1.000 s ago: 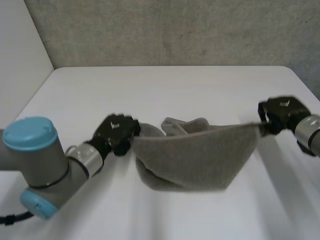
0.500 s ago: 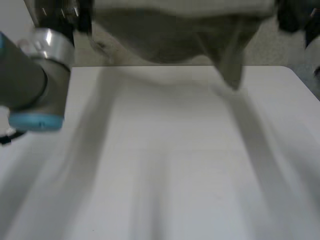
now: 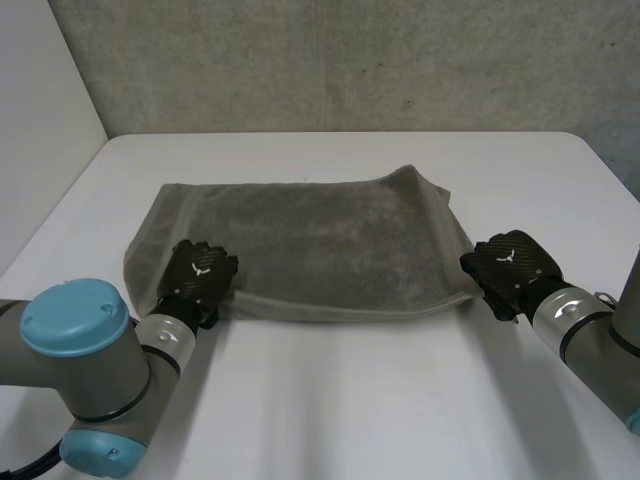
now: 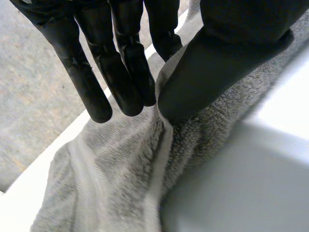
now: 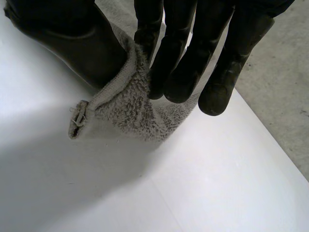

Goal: Fold the towel.

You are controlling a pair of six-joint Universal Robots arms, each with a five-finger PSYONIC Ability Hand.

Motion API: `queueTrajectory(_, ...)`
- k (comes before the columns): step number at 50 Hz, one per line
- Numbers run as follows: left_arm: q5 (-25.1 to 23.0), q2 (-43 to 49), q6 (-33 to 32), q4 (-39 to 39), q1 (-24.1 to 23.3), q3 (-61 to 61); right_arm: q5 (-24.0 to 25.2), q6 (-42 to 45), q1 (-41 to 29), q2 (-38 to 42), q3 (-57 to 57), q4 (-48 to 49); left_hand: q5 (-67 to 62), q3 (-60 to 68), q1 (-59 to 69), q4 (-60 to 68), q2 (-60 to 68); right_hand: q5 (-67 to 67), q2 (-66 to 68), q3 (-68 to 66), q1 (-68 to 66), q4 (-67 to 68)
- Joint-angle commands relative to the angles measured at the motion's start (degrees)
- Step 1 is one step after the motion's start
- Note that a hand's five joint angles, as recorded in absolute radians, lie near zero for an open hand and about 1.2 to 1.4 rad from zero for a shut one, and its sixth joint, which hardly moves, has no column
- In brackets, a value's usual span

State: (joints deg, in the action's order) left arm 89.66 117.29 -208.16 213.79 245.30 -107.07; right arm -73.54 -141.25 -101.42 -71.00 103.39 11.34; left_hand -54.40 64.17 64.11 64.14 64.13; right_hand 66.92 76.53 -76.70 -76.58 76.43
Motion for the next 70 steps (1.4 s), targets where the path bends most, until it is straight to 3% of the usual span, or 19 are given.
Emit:
queueTrajectory(1, 0.2, -1.1, -0.4, 1.5, 0.1, 0.0, 0.4, -2.6, 0.5, -2.0, 1.6, 0.4, 22.2, -22.0, -21.9, -22.0, -21.9, 3.1, 3.5, -3.3, -3.4, 3.6)
queueTrajectory(3, 0.2, -0.7, -0.8, 3.6, 0.1, -0.1, 0.6, -4.0, 0.5, -2.1, 1.7, 0.5, 32.0, -31.7, -31.7, -31.7, -31.7, 3.1, 3.5, -3.3, -3.4, 3.6)
queueTrajectory(15, -0.4, -0.1, -0.8, 3.7, 4.7, -0.3, 0.7, -4.8, 0.6, -1.2, 1.6, 2.5, 33.3, -33.1, -33.0, -33.1, -33.1, 3.1, 3.5, -3.3, -3.4, 3.6)
queueTrajectory(24, -8.9, -2.2, -0.7, -7.3, 8.5, -0.5, 0.7, -4.7, 0.7, -0.1, 1.8, 2.7, 33.2, -32.9, -32.9, -32.9, -32.9, 3.1, 3.5, -3.3, -3.4, 3.6)
queueTrajectory(27, -11.7, -2.7, -0.5, -9.2, 11.9, 0.2, 0.7, -4.7, 0.7, 0.0, 1.8, 2.7, 31.7, -31.4, -31.4, -31.4, -31.4, 3.1, 3.5, -3.3, -3.4, 3.6)
queueTrajectory(47, -11.8, -1.6, -0.6, -9.7, 12.9, 0.9, -0.1, -4.8, 0.8, 0.8, 1.6, 3.3, 24.1, -23.8, -23.8, -23.8, -23.8, 3.1, 3.5, -3.3, -3.4, 3.6)
queueTrajectory(57, -11.1, -1.5, -1.0, -9.4, 13.0, 1.5, -4.6, -4.9, 0.8, 0.8, 1.5, 4.6, 22.2, -22.0, -21.9, -22.0, -22.0, 3.1, 3.5, -3.3, -3.4, 3.6)
queueTrajectory(66, -11.0, -2.1, -2.9, -9.6, 13.2, 1.4, -4.8, -4.9, 0.8, 0.8, 1.6, 4.7, 22.6, -22.3, -22.3, -22.3, -22.3, 3.1, 3.5, -3.3, -3.4, 3.6)
queueTrajectory(68, -11.0, -2.2, -3.9, -9.9, 13.2, 1.3, -4.9, -4.9, 0.8, 0.8, 1.6, 4.7, 20.5, -20.3, -20.3, -20.3, -20.3, 3.1, 3.5, -3.3, -3.4, 3.6)
queueTrajectory(69, -11.2, -2.2, -5.2, -10.1, 13.2, 1.1, -4.8, -5.0, 0.8, 0.7, 1.6, 4.7, 7.9, -7.7, -7.6, -7.6, -7.6, 3.1, 3.5, -3.3, -3.4, 3.6)
queueTrajectory(70, -11.3, -2.2, -6.8, -10.9, 13.2, 1.1, -4.8, -5.1, 0.8, 0.6, 1.6, 4.7, -13.1, 13.3, 13.3, 13.3, 13.3, 3.1, 3.5, -3.3, -3.4, 3.6)
